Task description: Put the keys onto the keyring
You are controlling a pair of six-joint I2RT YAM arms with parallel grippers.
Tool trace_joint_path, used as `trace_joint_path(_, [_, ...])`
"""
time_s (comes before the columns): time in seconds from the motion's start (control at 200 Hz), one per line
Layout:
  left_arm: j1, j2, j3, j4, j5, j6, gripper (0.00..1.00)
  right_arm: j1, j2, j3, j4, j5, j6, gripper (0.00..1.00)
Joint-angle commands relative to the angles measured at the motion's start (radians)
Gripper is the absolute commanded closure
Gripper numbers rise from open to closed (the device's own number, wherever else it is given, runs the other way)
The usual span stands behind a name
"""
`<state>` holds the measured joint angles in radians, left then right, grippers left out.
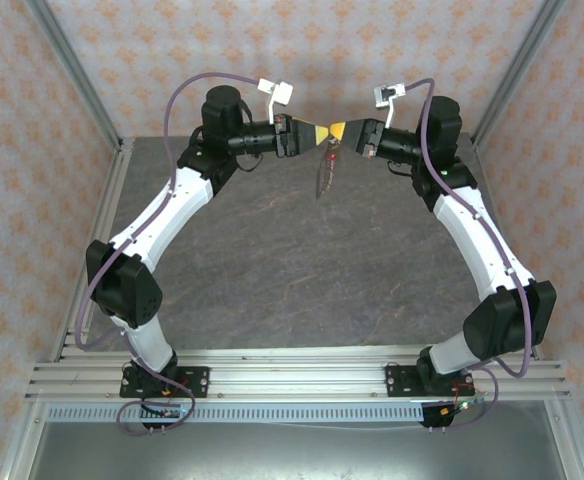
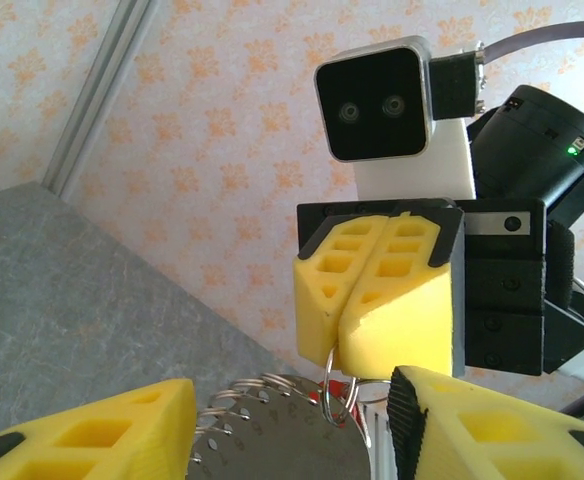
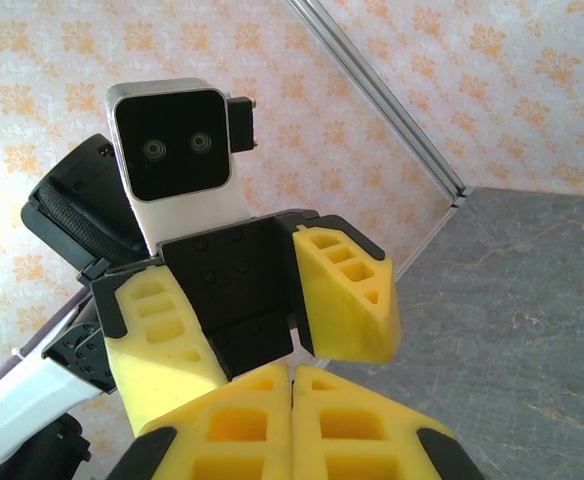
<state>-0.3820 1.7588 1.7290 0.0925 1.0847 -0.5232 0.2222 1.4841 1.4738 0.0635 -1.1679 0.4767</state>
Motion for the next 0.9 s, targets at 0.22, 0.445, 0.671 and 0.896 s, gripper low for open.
trace_joint_path(0.22, [-0.002,0.009,-0.009,0.136,0.035,-0.078,0.5,-0.001,0.006,-0.012,0.15,-0.016,0.07,1.0])
trace_joint_path(0.445, [-0.018,0.024,0.006,0.144,0.034,-0.083,0.56,-0.002,0.01,-0.021,0.17,-0.017,0.083,1.0])
trace_joint_path(0.671, [-0.032,0.037,0.017,0.141,0.037,-0.083,0.62,-0.002,0.011,-0.031,0.18,-0.016,0.088,1.0])
trace_joint_path(0.896, [-0.038,0.03,0.003,0.148,0.038,-0.083,0.88,-0.002,0.012,-0.036,0.181,-0.006,0.087,1.0])
